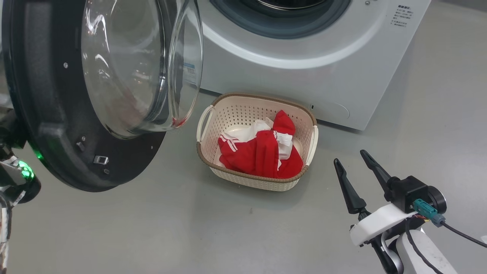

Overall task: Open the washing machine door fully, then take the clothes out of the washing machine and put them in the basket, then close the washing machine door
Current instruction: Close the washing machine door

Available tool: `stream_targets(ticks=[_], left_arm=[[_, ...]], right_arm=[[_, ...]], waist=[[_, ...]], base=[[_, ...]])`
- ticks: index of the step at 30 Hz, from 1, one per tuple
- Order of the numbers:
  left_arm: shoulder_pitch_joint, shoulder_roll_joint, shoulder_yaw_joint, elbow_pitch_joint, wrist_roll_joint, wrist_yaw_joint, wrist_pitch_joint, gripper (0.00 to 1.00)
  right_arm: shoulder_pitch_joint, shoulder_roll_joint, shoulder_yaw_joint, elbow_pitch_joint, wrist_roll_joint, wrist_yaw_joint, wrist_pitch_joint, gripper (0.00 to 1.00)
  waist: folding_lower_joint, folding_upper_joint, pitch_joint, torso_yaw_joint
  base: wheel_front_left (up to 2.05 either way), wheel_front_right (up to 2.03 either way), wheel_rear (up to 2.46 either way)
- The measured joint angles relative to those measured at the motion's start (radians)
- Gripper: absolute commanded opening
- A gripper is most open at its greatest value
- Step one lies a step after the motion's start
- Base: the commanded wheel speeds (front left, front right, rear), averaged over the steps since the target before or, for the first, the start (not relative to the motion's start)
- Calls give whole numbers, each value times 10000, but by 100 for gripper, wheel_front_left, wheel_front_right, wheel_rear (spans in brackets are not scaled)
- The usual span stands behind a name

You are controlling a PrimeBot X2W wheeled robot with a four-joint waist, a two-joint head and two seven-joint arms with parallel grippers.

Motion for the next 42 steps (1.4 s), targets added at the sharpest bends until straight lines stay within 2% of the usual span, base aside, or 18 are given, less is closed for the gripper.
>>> stream_targets(ticks=[9,22,28,42], left_arm=[[668,-174,-102,-604,-1093,-100,1946,0],[1248,-514,-328,-1526,-1574,-309,3139,0],[1413,-690,-364,-1866,-1651,-470,3281,0],[1626,-861,-263,-2504,-1664,-464,3057,0]], right_arm=[[1,180,77,107,92,2,0,100],[-1,284,92,207,178,0,0,100],[-1,314,75,261,222,0,0,100],[-59,508,79,194,288,-84,0,100]], waist=[[0,0,-197,-288],[0,0,-367,-931],[0,0,-457,-1298],[0,0,-416,-2552]], base=[[0,0,0],[0,0,0],[0,0,0],[0,0,0]])
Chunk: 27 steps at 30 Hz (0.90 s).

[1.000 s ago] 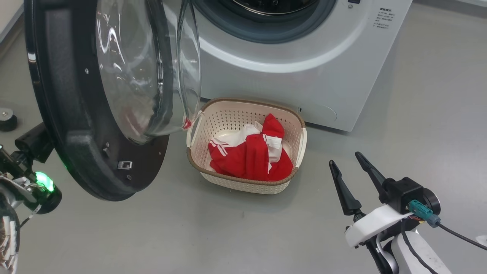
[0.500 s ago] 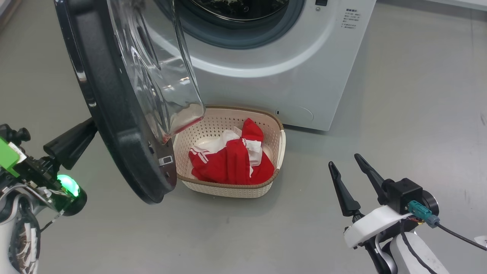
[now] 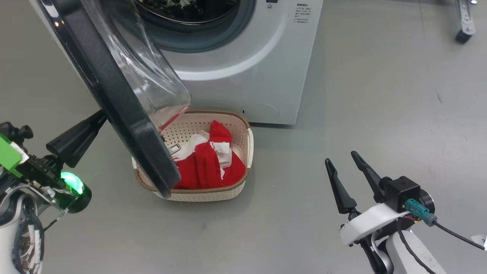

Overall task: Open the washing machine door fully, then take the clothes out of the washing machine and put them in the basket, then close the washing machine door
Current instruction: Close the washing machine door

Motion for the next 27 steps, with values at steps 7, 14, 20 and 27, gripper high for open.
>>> stream_targets(ticks=[7,14,20,27], left_arm=[[-34,-148,263,-299,-21,2,-366,0],[-349,-199,491,-500,-15,42,-972,0],[-924,-207,616,-700,50,98,-1404,0],[-1704,-155,771,-907,383,173,-2094,0]], right_arm=[[-151,29,-82,-111,144,-8,-2,100],[-153,56,-171,-196,249,-10,-2,100],[-221,69,-245,-389,276,-94,-2,100],[-540,88,-267,-591,305,-92,-2,100]], waist=[[0,0,165,-876],[0,0,444,-1773],[0,0,806,-2298],[0,0,1540,-2842]], base=[[0,0,0],[0,0,0],[0,0,0],[0,0,0]])
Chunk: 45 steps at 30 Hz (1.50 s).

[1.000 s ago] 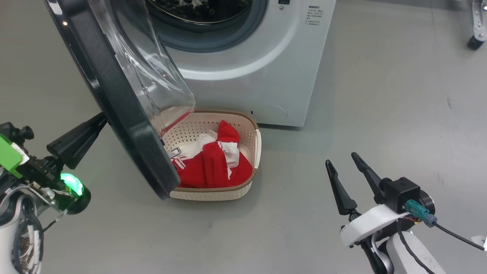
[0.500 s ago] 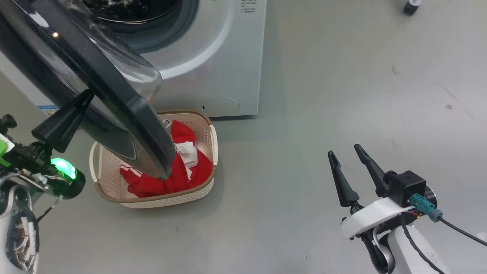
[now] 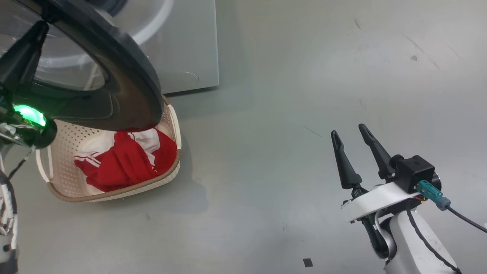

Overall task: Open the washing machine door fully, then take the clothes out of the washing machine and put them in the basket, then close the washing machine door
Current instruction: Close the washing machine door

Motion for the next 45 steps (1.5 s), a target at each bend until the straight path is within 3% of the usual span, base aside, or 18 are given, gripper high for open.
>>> stream_targets(ticks=[23,27,34,45], left_arm=[[-2439,554,439,-61,965,40,-1267,0],[-2623,453,332,146,966,-188,-1289,0],[-2621,-263,104,863,947,-884,-1191,0],[-2071,-756,19,1607,945,-1292,-1072,0]], right_arm=[[-675,88,-257,-535,119,-2,-2,100],[-702,107,-366,-533,119,-25,-2,100],[-857,132,-681,-506,111,-75,-2,100],[-853,132,-813,-253,12,-71,-2,100]], waist=[[1,0,2379,-1343],[0,0,2637,-1461],[0,0,2519,-1275],[0,0,1837,-654]], base=[[0,0,0],[0,0,0],[0,0,0],[0,0,0]])
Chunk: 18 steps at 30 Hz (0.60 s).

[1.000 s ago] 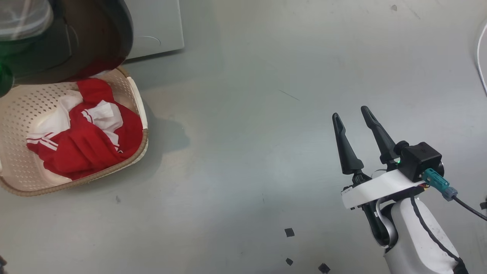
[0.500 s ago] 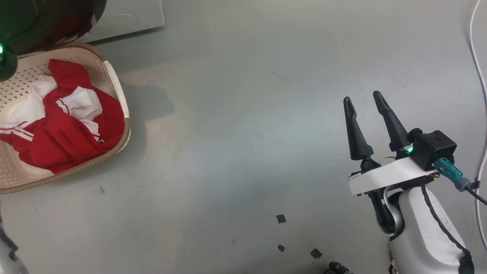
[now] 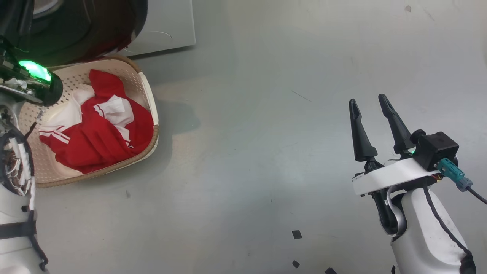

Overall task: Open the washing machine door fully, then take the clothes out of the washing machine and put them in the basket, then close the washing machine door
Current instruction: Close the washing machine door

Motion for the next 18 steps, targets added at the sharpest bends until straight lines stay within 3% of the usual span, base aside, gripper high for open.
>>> stream_targets(ticks=[7,9,10,11,12,13,18], left_arm=[[430,-104,374,276,272,-121,-541,0],[749,-105,449,357,286,-121,-585,19],[903,-130,468,384,324,-121,-679,19],[1033,-161,481,407,437,-123,-780,42],[1144,-182,489,410,662,-123,-897,77],[1220,-207,533,403,826,-123,-1037,100],[1462,19,702,-464,2426,-123,-2027,100]], right_arm=[[22,0,-4,180,-17,12,0,100],[26,-2,-2,230,-21,12,0,100],[31,-2,0,249,-31,13,0,100],[40,-2,-4,265,-35,13,0,100],[59,-4,-8,272,-36,13,0,100],[83,-2,-21,286,-46,15,0,100],[292,-4,-71,351,-48,84,0,100]], waist=[[0,0,-568,369],[0,0,-745,451],[0,0,-833,489],[0,0,-921,525],[0,0,-1011,562],[0,0,-1097,599],[0,0,-1480,806]], base=[[0,0,0],[0,0,0],[0,0,0],[0,0,0],[0,0,0],[0,0,0],[0,0,0]])
